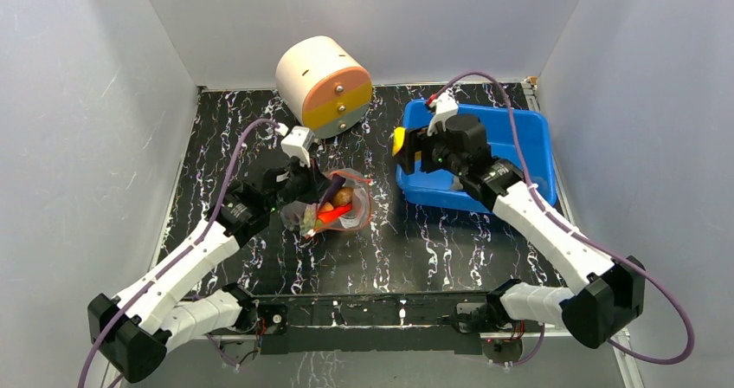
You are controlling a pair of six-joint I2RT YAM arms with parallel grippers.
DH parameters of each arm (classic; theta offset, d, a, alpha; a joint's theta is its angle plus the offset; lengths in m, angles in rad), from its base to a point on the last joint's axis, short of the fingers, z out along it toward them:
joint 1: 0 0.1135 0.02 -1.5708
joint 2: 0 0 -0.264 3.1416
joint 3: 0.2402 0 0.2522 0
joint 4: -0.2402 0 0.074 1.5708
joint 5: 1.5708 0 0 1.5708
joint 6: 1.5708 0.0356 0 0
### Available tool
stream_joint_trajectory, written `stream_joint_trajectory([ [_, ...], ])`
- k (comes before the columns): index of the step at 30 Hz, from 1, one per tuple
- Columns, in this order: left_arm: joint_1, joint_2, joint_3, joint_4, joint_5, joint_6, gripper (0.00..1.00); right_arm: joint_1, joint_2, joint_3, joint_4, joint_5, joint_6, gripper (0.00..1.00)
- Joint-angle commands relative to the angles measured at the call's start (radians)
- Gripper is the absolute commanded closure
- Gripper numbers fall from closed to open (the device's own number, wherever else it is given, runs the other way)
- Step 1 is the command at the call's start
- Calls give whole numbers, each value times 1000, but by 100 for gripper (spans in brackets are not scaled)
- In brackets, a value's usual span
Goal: Place the food in the zip-top bag and seal the zipper
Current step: Place the fake fruit at the corner of the board.
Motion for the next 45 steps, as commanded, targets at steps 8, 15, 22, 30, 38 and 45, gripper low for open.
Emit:
stream_joint_trajectory([
  [8,1,57,140,0,-8,-98,100,290,-122,-158,349,-152,24,48],
  [15,1,66,138,19,10,-99,100,367,-54,-144,329,-122,-35,46],
  [22,1,53,126,29,28,-99,100,373,-3,-168,305,-92,-93,44],
  [30,1,47,112,34,28,-100,100,375,40,-163,278,-80,-99,43],
  [38,1,44,108,19,12,-77,100,375,15,-176,227,-111,-114,43],
  [45,1,40,83,28,18,-73,100,378,-72,-117,122,-2,-165,43],
])
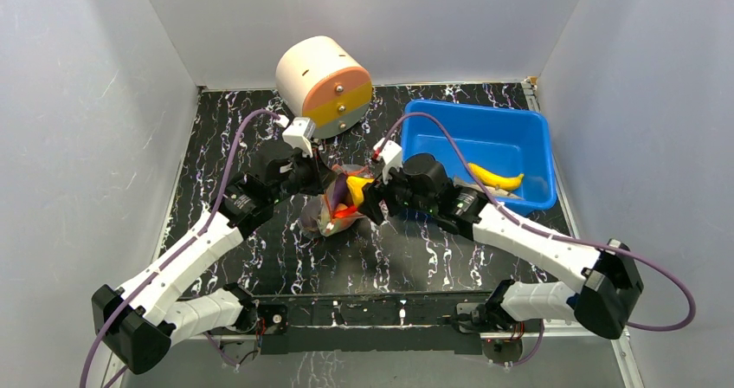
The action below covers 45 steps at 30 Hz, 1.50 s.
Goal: Place the food in the zip-top bag and seal the zipper
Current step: Place the fake fruit at the corner of the board.
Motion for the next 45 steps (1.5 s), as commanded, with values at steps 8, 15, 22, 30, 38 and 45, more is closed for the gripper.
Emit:
stream_joint_trajectory([
  [8,1,-41,-26,69,38,-12,100,8,-189,21,-63,-33,-96,43],
  [15,1,-45,-24,67,62,-25,100,8,-80,29,-34,-120,-108,43],
  [22,1,-53,-20,61,83,-24,100,9,8,74,-62,-92,-109,37],
  [30,1,-61,-42,79,104,-21,100,9,-7,91,-55,-67,-134,16],
  [38,0,-62,-43,82,106,-18,100,9,-22,131,-75,-75,-165,20],
  [45,1,-66,-47,84,104,-16,100,9,-116,53,-48,-238,-344,38],
])
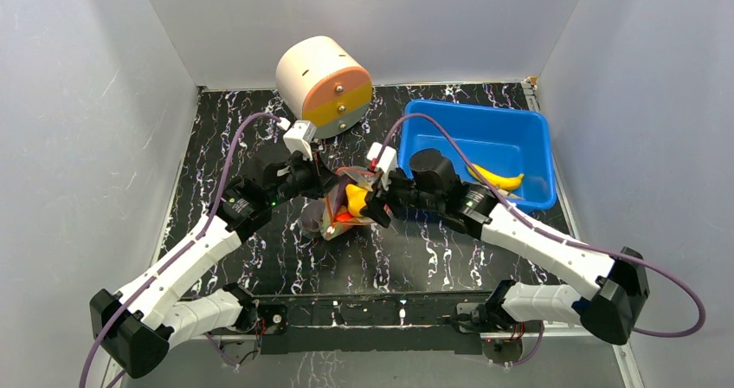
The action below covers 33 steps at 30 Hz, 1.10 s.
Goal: Place the food in the zip-top bag and seal the zipper
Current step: Place the fake fruit at the corner of the board.
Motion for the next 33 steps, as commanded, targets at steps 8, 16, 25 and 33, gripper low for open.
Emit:
stream_joint_trajectory([
  [8,1,-40,-22,58,32,3,100,13,-130,-122,190,-269,-200,45],
  [16,1,-45,-17,55,35,4,100,83,-47,-126,243,-235,-270,49],
  [25,1,-53,-23,53,33,0,100,136,27,-129,303,-210,-325,60],
  [33,1,-60,-37,60,29,-10,100,148,53,-136,330,-194,-324,74],
])
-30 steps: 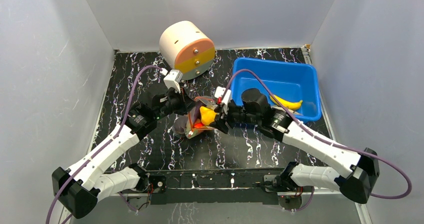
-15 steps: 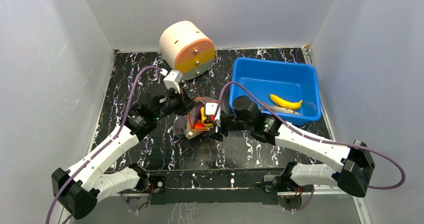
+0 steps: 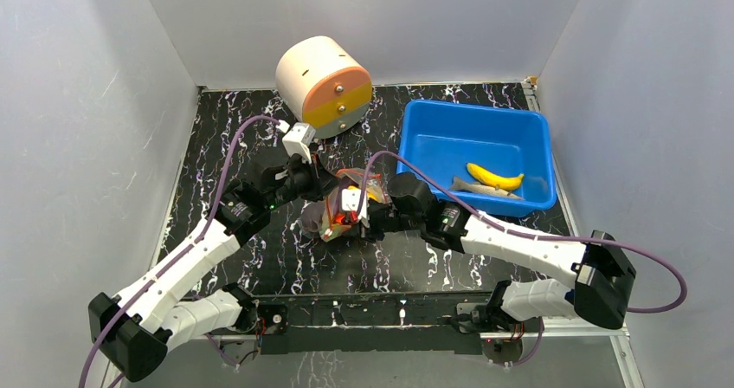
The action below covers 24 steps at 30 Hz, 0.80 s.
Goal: Place the food in the zip-top bag and seal the zipper
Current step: Place the fake fruit at the corner of the board.
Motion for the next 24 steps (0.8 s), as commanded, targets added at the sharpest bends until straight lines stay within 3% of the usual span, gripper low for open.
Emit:
stream_joint_trajectory([
  [1,1,-38,-13,42,15,-14,100,7,-2,-13,99,24,-15,76],
  [5,1,-50,-22,48,13,-18,100,7,-14,-17,119,45,-10,99],
  [8,1,-66,-10,29,-9,10,93,7,-33,-23,144,76,15,100],
  [15,0,-128,40,-78,-19,188,51,7,-21,-10,225,201,229,100],
  [24,1,-288,-53,-115,193,525,48,-35,-23,35,256,238,486,100],
])
